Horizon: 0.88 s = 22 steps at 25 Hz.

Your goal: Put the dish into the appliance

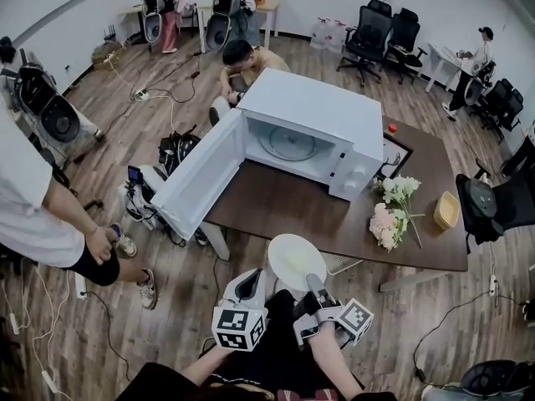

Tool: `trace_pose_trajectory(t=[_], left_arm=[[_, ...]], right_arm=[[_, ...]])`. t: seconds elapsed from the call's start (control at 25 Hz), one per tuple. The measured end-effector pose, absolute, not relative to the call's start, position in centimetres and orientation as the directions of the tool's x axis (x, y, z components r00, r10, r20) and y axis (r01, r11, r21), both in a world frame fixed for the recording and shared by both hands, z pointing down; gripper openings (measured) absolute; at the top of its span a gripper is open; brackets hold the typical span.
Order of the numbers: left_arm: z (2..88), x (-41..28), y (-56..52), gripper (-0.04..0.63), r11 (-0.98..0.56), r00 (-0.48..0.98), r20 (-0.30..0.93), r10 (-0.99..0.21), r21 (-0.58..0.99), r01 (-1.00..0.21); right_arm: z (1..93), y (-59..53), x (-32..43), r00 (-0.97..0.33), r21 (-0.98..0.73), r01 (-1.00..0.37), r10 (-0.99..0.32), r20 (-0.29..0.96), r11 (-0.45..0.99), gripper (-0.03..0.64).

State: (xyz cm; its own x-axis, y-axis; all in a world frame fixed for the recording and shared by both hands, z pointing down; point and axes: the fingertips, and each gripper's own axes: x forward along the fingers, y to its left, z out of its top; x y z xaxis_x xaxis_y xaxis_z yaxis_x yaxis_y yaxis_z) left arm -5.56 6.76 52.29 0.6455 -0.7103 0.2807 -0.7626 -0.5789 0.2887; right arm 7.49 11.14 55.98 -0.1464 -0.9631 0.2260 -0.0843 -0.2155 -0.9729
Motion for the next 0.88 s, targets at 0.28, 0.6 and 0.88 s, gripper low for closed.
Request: trace_pose_trajectory(t=[0.28,0.6,0.88], left_arm=[[52.7,-3.7,-0.1,0.011,-0.513,0.589,0.297,-0.752,0.297,-0.805],[52.1,-1.5,-7.6,0.011,-0.438,0.519,0.295,-0.802,0.301,-0.847],[52.6,1.6,-11.2,0.011,-0.377,0.461,0.311,-0.831,0.294,-0.878]], right_arm=[[55.7,2.9,9.9,-0.219,-0.965,-0.155,-0.945,0.241,-0.210,0.067],[54.9,-5.3,12.5,-0.273,-0.969,-0.166,-0.936,0.223,-0.183,0.067],[54.9,-10.2,14.6,-0.304,-0.972,-0.154,-0.927,0.220,-0.180,0.067]])
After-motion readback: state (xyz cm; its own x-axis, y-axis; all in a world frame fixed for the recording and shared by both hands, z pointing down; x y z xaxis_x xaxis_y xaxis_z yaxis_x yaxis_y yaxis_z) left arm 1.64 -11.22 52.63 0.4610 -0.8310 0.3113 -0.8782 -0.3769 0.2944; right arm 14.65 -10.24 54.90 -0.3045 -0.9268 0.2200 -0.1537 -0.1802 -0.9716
